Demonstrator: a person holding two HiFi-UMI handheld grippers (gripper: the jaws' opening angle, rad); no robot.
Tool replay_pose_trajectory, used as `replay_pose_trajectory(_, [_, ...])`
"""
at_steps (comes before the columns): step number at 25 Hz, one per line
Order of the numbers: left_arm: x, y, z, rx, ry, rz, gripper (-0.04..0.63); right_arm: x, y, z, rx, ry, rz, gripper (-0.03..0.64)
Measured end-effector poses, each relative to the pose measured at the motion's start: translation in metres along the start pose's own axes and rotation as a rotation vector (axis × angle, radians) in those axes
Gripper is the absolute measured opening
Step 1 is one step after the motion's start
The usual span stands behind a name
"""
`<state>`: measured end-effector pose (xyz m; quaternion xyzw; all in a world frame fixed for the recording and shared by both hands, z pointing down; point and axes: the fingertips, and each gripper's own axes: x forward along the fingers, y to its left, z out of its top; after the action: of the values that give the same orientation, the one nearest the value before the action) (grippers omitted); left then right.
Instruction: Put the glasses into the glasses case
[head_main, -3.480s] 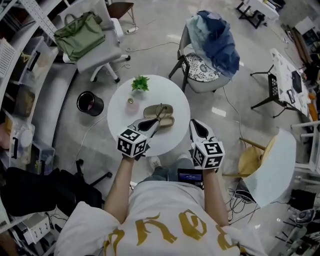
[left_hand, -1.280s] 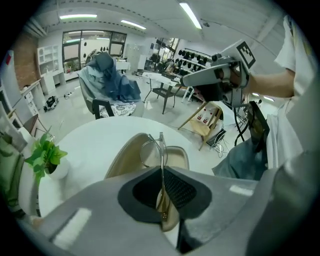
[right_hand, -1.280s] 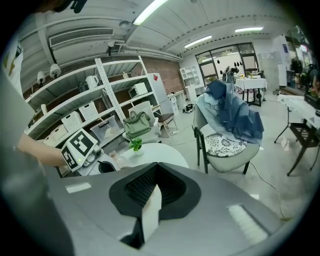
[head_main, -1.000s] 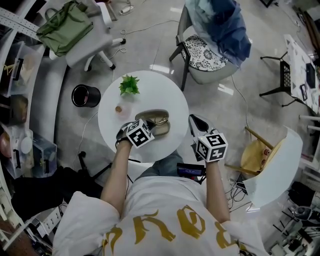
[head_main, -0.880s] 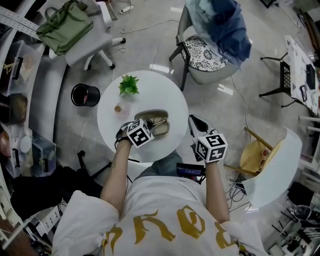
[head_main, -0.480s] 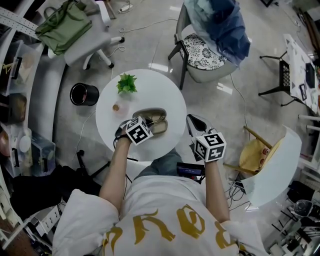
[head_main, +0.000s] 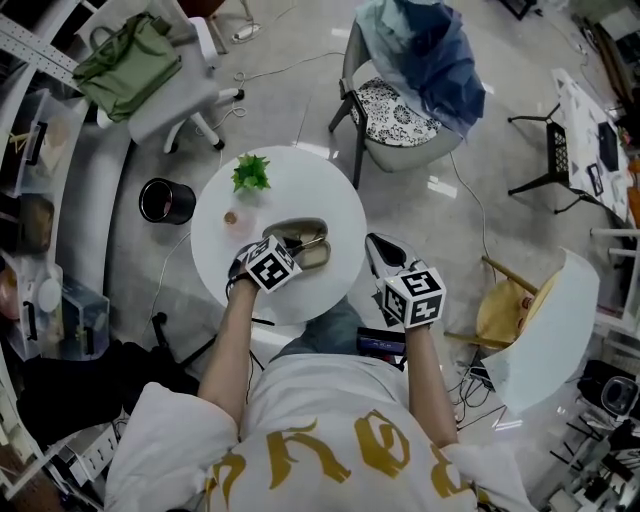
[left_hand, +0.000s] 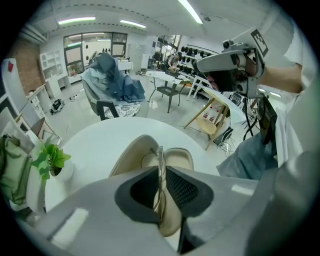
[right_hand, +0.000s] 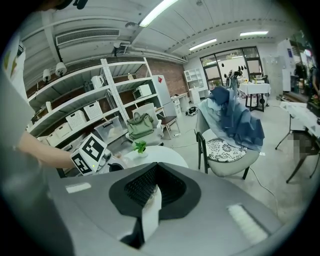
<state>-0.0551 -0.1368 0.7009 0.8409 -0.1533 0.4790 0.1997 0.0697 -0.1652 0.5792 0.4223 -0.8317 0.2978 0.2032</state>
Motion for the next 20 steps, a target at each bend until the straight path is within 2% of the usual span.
replay_pose_trajectory(9, [-0.041,-0.001,0.027,-0.05,-0.164,0.113,0.039,-0.015,0.018,0.015,-0.045,-0.039,-0.044,0.025])
replay_pose_trajectory(15, [-0.086,-0.008,0.057,-0.181,-0.357,0.159,0.019,-0.031,0.036,0.025,-0.083,-0.089,-0.055,0.025])
replay_pose_trajectory(20, [-0.127,-0.014,0.077,-0.2,-0.485,0.211,0.002,-0.039,0.05,0.036,-0.101,-0.13,-0.054,0.023])
